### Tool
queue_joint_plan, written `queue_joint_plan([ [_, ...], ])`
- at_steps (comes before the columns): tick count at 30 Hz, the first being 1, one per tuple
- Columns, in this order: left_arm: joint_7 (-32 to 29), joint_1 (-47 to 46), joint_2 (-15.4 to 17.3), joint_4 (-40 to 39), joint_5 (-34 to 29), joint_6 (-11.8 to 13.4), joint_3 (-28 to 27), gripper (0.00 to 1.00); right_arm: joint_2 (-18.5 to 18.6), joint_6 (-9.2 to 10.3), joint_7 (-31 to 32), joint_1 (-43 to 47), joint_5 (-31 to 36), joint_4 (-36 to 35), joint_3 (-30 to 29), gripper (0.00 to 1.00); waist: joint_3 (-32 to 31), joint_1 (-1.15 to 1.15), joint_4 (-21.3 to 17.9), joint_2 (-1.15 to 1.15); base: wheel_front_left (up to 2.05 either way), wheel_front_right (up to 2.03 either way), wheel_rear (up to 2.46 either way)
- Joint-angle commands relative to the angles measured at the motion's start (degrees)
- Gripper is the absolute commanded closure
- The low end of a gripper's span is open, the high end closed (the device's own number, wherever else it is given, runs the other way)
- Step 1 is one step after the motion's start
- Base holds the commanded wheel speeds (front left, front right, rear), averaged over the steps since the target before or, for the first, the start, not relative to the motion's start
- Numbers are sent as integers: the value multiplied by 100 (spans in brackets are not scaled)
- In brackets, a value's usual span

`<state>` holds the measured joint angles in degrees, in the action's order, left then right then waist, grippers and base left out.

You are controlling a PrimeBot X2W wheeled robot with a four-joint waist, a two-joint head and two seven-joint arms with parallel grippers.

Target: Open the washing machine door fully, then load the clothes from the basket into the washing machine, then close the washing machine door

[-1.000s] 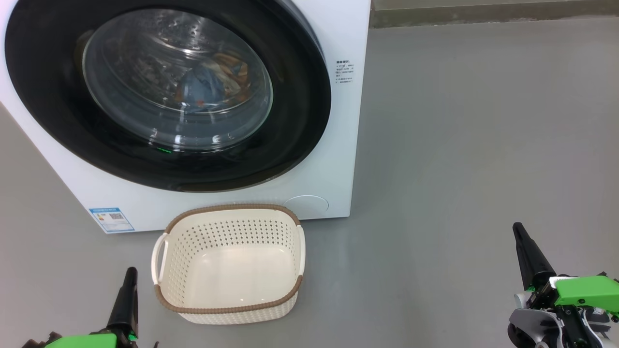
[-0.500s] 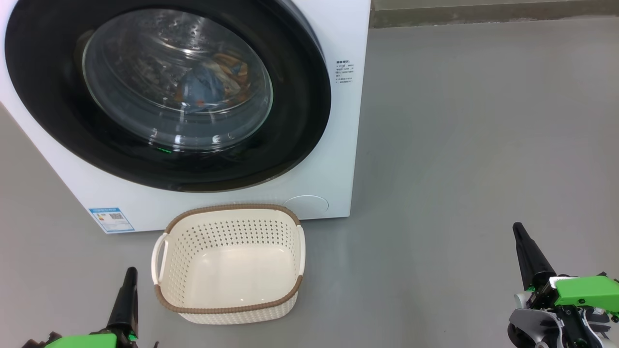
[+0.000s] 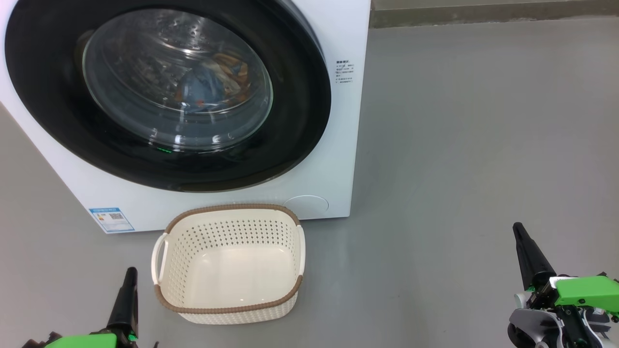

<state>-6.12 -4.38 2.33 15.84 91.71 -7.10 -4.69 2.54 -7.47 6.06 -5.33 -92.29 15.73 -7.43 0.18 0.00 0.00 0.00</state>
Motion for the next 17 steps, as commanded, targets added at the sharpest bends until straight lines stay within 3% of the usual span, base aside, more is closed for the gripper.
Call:
queue_joint_plan([
  [1, -36, -181, 54, -179, 46, -38, -184, 100, 46, -2, 33, -85, 3, -171, 103, 100, 0, 0, 0, 0, 0, 0, 0],
  [17, -36, -181, 54, -179, 46, -38, -183, 100, 43, -2, 36, -85, 6, -171, 99, 100, 0, 0, 0, 0, 0, 0, 0],
])
